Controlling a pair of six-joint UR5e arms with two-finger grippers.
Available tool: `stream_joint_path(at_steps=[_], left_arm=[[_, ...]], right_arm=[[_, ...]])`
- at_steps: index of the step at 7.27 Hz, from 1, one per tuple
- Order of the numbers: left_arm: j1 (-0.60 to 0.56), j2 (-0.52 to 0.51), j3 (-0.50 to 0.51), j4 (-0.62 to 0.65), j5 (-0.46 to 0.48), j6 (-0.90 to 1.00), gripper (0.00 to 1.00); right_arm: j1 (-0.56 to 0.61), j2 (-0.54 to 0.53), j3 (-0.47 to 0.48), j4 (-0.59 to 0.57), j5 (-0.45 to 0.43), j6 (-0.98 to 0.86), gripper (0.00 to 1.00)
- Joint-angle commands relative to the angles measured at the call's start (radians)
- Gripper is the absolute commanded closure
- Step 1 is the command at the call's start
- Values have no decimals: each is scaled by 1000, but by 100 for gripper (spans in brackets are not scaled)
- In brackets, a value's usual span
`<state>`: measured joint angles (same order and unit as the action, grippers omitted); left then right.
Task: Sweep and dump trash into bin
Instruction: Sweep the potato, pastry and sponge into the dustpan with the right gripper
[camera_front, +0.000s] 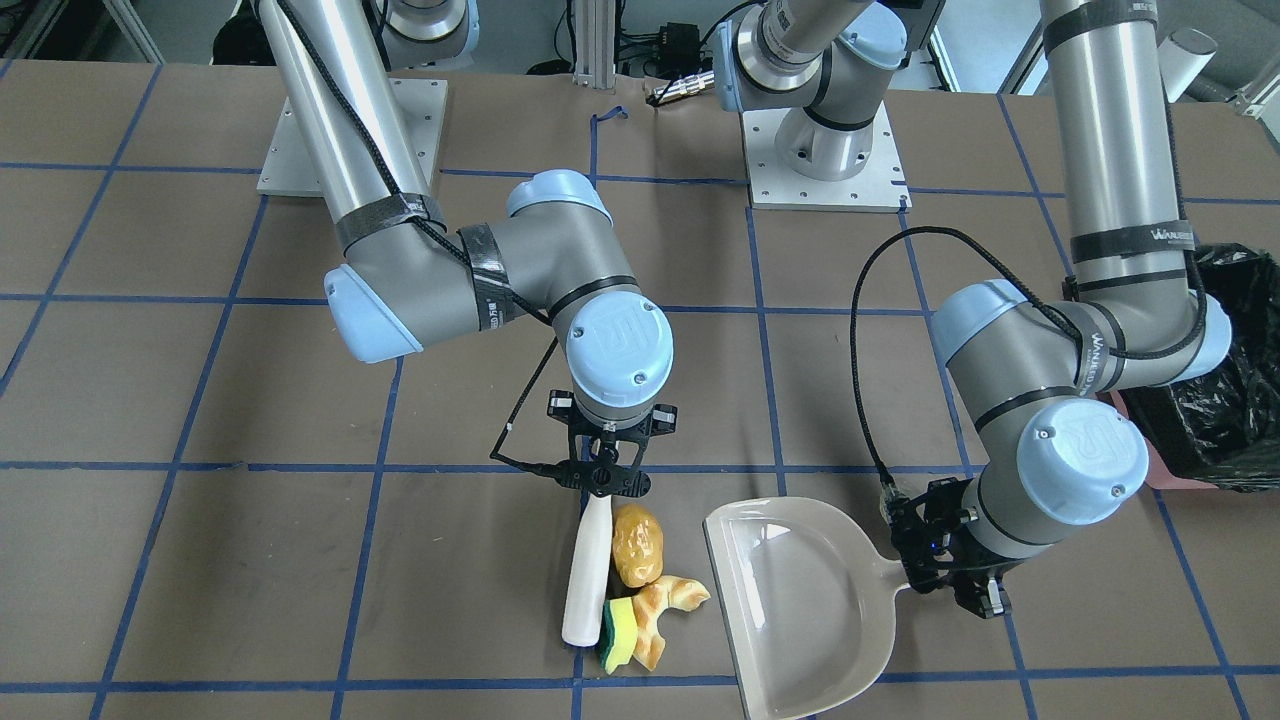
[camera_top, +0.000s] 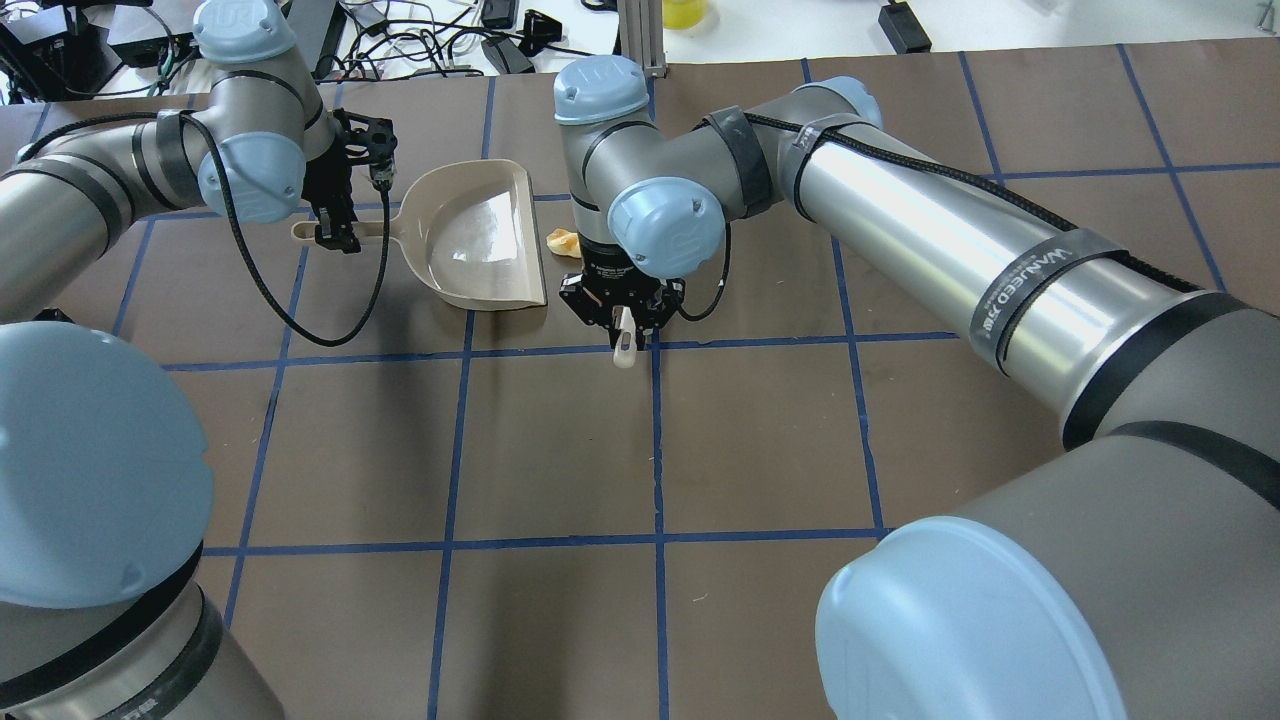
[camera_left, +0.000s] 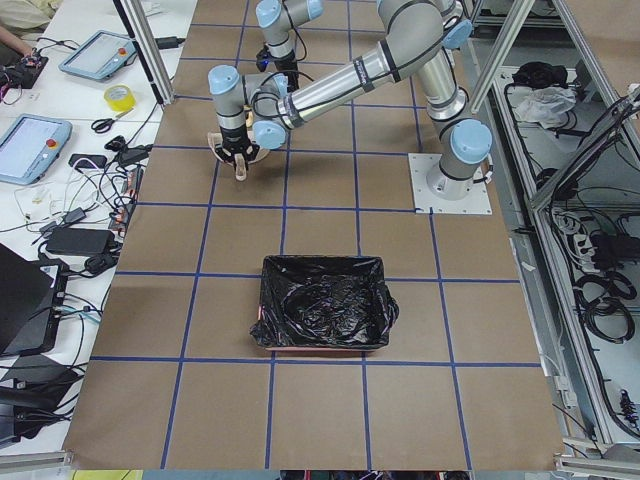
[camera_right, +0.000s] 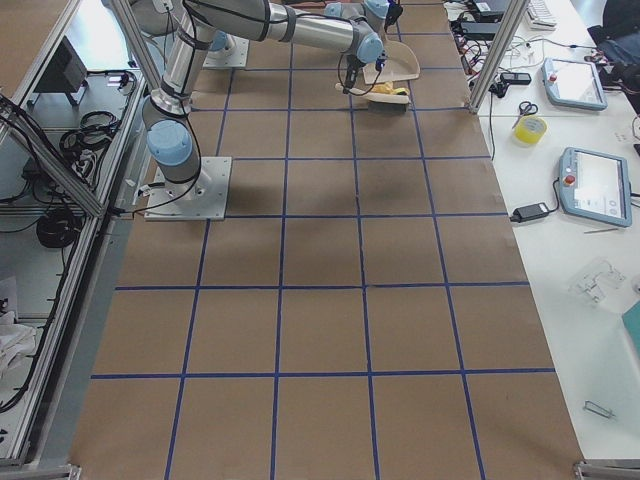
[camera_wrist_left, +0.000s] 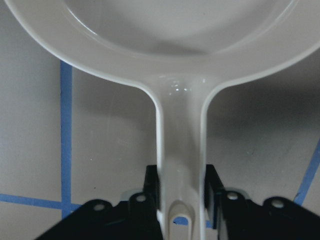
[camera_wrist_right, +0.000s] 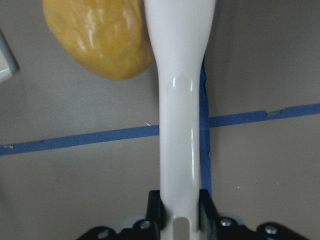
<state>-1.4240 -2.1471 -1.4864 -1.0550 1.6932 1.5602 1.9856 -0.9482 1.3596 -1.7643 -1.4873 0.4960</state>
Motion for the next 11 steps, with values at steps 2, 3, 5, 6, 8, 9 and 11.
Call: stream_joint_path(at_steps=[2,3,5,6,8,9,11], left_arm=[[-7,0,0,1,0,-3,100],[-7,-3,0,1,-1,-3,100],[-7,-4,0,1,-1,-3,100],[-7,-5,0,0,-4,-3,100],[-7,-5,0,0,-7,-3,100],[-7,-4,0,0,-12,-2,100],[-6,0,-2,0,-15,-2,100]], right_arm=[[36,41,-48,2,-2,-86,100],[59,71,-88,3,-2,-86,100],[113,118,-164,2,13,-41,100],[134,132,-198,2,30,-15,100],[176,158,-261,-7,88,67,100],[183,164,-281,-12,123,90,100],[147,129,-278,41,108,85,100]])
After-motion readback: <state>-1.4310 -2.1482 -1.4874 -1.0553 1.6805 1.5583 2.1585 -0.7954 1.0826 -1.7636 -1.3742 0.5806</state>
